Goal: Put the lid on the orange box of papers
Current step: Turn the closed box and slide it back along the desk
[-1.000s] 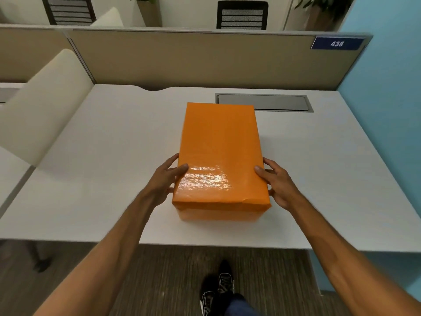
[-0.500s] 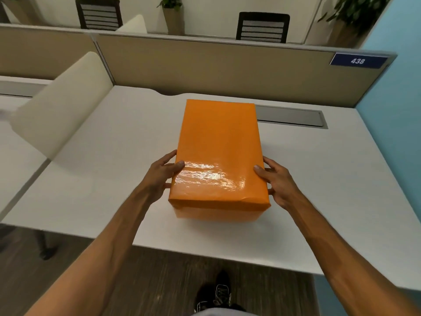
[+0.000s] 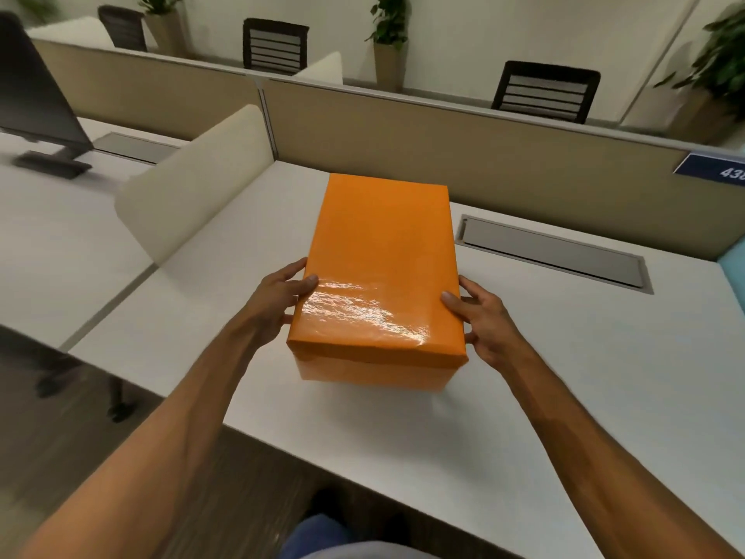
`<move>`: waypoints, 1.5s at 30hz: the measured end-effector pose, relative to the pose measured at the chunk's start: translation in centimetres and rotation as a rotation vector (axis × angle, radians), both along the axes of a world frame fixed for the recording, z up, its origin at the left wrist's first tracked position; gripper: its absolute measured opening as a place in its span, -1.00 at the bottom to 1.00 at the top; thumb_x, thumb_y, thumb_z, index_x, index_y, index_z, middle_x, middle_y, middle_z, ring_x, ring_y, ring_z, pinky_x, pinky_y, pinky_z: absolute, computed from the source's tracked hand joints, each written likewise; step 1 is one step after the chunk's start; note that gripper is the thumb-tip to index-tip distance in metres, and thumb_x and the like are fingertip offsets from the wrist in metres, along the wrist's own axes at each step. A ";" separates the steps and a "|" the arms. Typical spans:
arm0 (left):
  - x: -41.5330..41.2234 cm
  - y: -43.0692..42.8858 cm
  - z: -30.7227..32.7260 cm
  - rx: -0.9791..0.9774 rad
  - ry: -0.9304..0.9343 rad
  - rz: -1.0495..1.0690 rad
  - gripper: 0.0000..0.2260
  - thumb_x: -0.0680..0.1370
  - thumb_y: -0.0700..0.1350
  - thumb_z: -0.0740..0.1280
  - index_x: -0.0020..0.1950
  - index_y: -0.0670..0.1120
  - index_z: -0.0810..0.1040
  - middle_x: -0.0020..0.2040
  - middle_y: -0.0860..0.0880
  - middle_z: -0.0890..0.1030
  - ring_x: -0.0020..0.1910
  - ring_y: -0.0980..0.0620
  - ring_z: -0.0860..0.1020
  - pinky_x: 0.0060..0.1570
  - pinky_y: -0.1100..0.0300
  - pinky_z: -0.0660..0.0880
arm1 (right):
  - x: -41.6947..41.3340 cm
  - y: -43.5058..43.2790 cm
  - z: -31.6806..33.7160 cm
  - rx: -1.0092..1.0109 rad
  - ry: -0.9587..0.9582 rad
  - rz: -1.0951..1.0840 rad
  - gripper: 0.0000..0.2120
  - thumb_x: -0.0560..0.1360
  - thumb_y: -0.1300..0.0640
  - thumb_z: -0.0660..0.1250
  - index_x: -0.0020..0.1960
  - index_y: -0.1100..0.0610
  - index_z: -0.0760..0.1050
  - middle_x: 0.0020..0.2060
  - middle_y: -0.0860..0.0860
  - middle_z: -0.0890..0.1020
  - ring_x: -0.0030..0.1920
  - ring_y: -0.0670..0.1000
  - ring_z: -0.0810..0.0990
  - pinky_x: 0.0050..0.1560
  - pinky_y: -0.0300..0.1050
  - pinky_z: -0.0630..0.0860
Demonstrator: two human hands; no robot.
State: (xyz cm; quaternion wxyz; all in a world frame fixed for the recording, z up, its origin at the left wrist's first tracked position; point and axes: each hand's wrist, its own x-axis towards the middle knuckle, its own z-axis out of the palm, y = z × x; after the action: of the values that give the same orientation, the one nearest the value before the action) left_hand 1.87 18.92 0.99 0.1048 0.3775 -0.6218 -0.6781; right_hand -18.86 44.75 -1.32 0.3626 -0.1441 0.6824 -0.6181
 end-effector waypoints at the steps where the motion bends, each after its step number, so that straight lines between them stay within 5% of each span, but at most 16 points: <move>1: 0.1 -0.7 0.1 -0.003 -0.001 0.008 -0.47 0.56 0.02 0.33 0.52 0.13 0.30 0.26 0.00 0.56 0.09 -0.07 0.59 -0.17 0.02 0.56 | 0.0 -0.9 0.0 -0.001 0.001 0.011 -0.31 0.50 -0.05 0.43 0.56 -0.04 0.25 0.32 0.04 0.55 0.20 0.13 0.60 0.06 0.26 0.59; 7: -0.1 -6.2 -0.1 -0.033 -0.015 0.067 -0.55 0.63 -0.03 0.24 0.53 0.10 0.29 0.25 0.01 0.57 0.05 -0.02 0.59 -0.03 -0.02 0.52 | -0.2 -7.1 -0.1 -0.017 -0.013 0.047 -0.27 0.46 -0.06 0.46 0.56 -0.04 0.25 0.26 0.00 0.59 0.15 0.08 0.62 -0.11 0.10 0.64; 11: -0.6 -11.7 -0.3 -0.045 -0.034 0.072 -0.56 0.63 -0.05 0.23 0.52 0.09 0.31 0.22 0.00 0.59 0.06 -0.06 0.60 0.16 -0.14 0.50 | -0.3 -12.1 -0.5 -0.015 -0.017 0.033 -0.26 0.45 -0.07 0.46 0.56 -0.03 0.25 0.29 0.04 0.57 0.20 0.15 0.61 -0.02 0.19 0.64; 19: -2.7 -25.2 -0.1 -0.103 -0.042 -0.008 -0.55 0.61 -0.09 0.29 0.50 0.02 0.35 0.22 -0.07 0.62 0.07 -0.08 0.63 -0.03 0.05 0.57 | -0.4 -23.8 -1.3 -0.015 -0.035 -0.058 -0.22 0.40 -0.09 0.49 0.55 -0.04 0.27 0.30 0.04 0.58 0.22 0.17 0.61 0.04 0.24 0.63; 25: -4.7 -34.6 -0.5 -0.167 -0.098 -0.049 -0.58 0.59 -0.13 0.31 0.46 -0.02 0.41 0.10 -0.01 0.64 -0.03 0.04 0.63 -0.22 0.19 0.51 | -0.3 -32.1 -1.9 -0.039 -0.062 -0.114 -0.19 0.38 -0.06 0.51 0.55 -0.03 0.26 0.30 0.06 0.58 0.19 0.15 0.62 -0.10 0.09 0.65; 32: -7.4 -42.9 -1.7 -0.184 -0.149 -0.059 -0.57 0.59 -0.17 0.29 0.47 -0.07 0.40 0.30 -0.13 0.55 0.17 -0.14 0.55 0.13 -0.05 0.49 | -0.8 -39.9 -3.0 -0.036 -0.056 -0.173 -0.25 0.46 0.01 0.49 0.57 0.00 0.25 0.33 0.09 0.56 0.21 0.16 0.60 -0.13 0.02 0.65; 39: -9.5 -47.2 -2.5 -0.168 -0.147 -0.057 -0.60 0.60 -0.22 0.26 0.46 -0.09 0.41 0.19 -0.06 0.55 -0.01 0.00 0.55 0.02 0.02 0.45 | -2.4 -44.7 -4.1 -0.019 -0.057 -0.177 -0.30 0.52 0.06 0.43 0.58 0.02 0.21 0.32 0.06 0.55 0.06 -0.03 0.62 -0.35 -0.21 0.63; 45: -10.9 -48.9 -2.6 -0.158 -0.151 -0.035 -0.60 0.61 -0.22 0.23 0.47 -0.07 0.39 0.24 -0.10 0.54 0.03 -0.06 0.53 0.06 -0.03 0.44 | -3.3 -46.9 -4.0 0.016 -0.011 -0.158 -0.35 0.55 0.03 0.40 0.56 -0.01 0.22 0.27 0.00 0.55 0.03 -0.05 0.61 -0.32 -0.22 0.62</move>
State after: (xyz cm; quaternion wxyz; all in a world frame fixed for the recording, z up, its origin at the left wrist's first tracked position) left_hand -8.99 -29.97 -1.62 0.0753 0.4074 -0.6861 -0.5981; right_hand -22.20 -2.12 -5.35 0.3176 -0.0834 0.6944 -0.6403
